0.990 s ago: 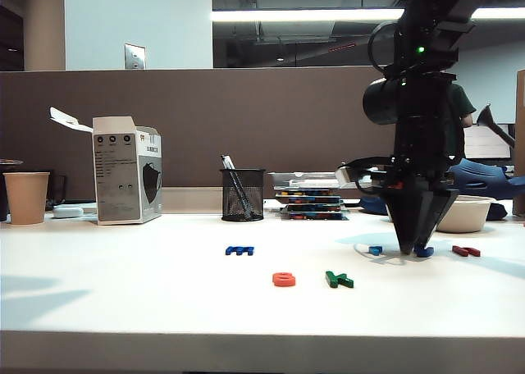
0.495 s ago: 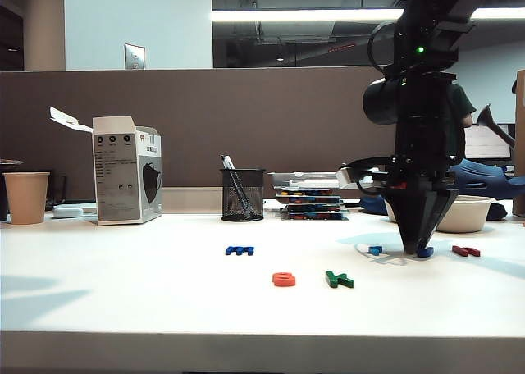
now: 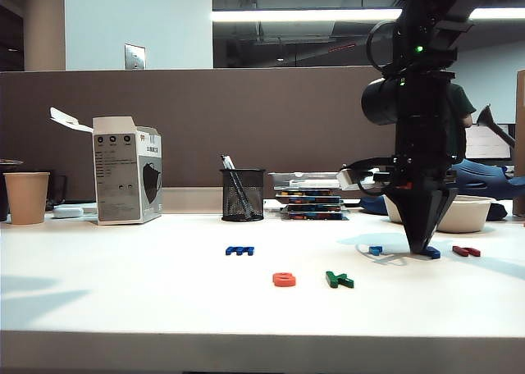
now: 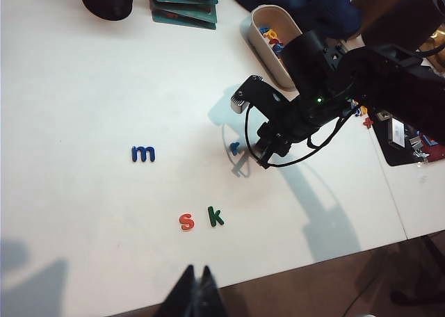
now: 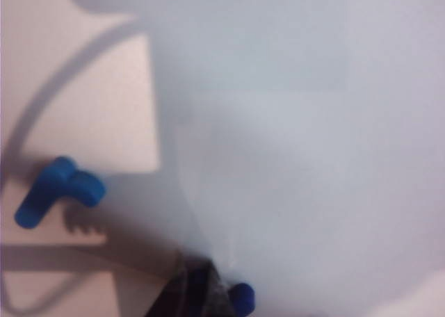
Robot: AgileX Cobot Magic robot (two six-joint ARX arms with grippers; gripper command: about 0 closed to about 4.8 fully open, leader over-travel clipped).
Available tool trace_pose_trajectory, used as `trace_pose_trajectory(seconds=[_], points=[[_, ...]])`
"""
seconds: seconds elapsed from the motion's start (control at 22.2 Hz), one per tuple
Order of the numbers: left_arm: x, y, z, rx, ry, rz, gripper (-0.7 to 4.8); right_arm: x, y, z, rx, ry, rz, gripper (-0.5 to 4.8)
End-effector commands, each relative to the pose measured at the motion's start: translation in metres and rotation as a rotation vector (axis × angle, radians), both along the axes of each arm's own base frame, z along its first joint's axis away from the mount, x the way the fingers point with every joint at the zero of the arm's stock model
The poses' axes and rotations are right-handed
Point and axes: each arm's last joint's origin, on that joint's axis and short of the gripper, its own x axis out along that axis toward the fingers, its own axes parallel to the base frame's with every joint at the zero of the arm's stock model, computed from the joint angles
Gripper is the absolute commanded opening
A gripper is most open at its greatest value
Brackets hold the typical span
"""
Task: Select the appropriate letters from the row of letter magnets placed on the table to arrange into the word "sky".
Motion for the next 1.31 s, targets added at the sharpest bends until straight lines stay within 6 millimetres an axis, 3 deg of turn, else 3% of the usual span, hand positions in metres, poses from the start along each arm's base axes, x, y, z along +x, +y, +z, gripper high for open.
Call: trace_pose_trajectory(seconds=[0.05,0.41,1.31], points=[[0.0,0.001,0.001,-0.006,-0.012,0.002,-0.05,-0.002,-0.001,-0.007,-0.02,0.03,-0.002,-0.07],[0.0,0.001,0.001,-0.006,-0.012,0.002,-0.05,-0.008,-0.001,-0.007,0.013,0.106,-0.017,-0.07],[0.0,0.001,0.001,-0.006,-0.012,0.002,-0.05,-0.026,0.03,-0.005,0.067,0.211,-0.086,-0.07]])
